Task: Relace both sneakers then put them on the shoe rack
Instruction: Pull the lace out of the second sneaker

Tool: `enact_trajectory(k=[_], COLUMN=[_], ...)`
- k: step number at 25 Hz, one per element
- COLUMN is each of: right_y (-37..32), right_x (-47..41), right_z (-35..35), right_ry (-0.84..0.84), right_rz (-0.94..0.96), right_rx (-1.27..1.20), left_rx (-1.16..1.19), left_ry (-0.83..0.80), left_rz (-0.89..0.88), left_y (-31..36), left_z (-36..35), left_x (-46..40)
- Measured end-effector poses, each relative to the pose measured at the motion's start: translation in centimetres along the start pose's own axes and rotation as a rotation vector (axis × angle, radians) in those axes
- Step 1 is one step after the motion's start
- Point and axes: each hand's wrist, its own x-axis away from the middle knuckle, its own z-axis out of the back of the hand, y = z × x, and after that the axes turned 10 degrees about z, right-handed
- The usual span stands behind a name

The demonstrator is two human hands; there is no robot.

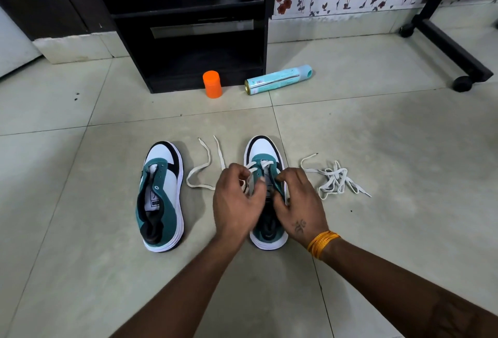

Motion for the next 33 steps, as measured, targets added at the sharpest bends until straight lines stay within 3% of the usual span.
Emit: enact_trajectory(k=[3, 5, 7, 12, 16, 18, 20, 22, 23, 27, 29, 31, 33], right_y=[0.3, 0.9, 1.3, -0.2, -0.6, -0.2, 1.1, 1.9, 1.9, 1.1, 1.2, 1.5, 1.9], right_x=[-0.6, -2.4, -4.8, -9.9, -10.4, -10.0, -9.9, -9.4, -9.1, -8.6, -8.9, -8.9, -8.5], right_z=[0.7, 1.4, 2.2, 2.4, 2.1, 1.5, 1.1, 1.3, 1.5, 1.7, 1.9, 1.8, 1.5], right_ry=[0.03, 0.008, -0.115, -0.6, -0.676, -0.614, -0.417, -0.303, -0.317, -0.489, -0.48, -0.372, -0.171], right_rz=[-0.019, 0.014, 0.116, 0.39, 0.545, 0.407, 0.104, -0.031, 0.014, 0.479, 0.541, 0.376, -0.003], right_rx=[-0.136, -0.052, 0.092, 0.614, 0.757, 0.698, 0.425, 0.224, 0.248, 0.608, 0.604, 0.521, 0.282], left_rx=[-0.07, -0.081, -0.081, -0.166, -0.19, -0.198, -0.218, -0.224, -0.22, -0.213, -0.206, -0.197, -0.201], left_ry=[-0.016, -0.003, 0.025, 0.059, 0.073, 0.08, 0.089, 0.094, 0.095, 0.08, 0.087, 0.092, 0.089], left_rz=[-0.06, -0.084, -0.094, -0.112, -0.097, -0.085, -0.086, -0.092, -0.095, -0.103, -0.09, -0.082, -0.1], left_y=[-1.2, -1.8, -2.2, -1.9, -2.0, -1.9, -1.8, -1.9, -1.9, -2.1, -2.0, -2.0, -2.0], left_z=[-0.8, -1.1, -1.2, -1.4, -1.5, -1.7, -1.8, -1.9, -1.8, -1.7, -1.7, -1.7, -1.8], left_x=[1.7, 1.7, 1.5, 1.8, 1.7, 1.9, 1.9, 2.0, 1.9, 1.8, 1.8, 1.9, 2.0])
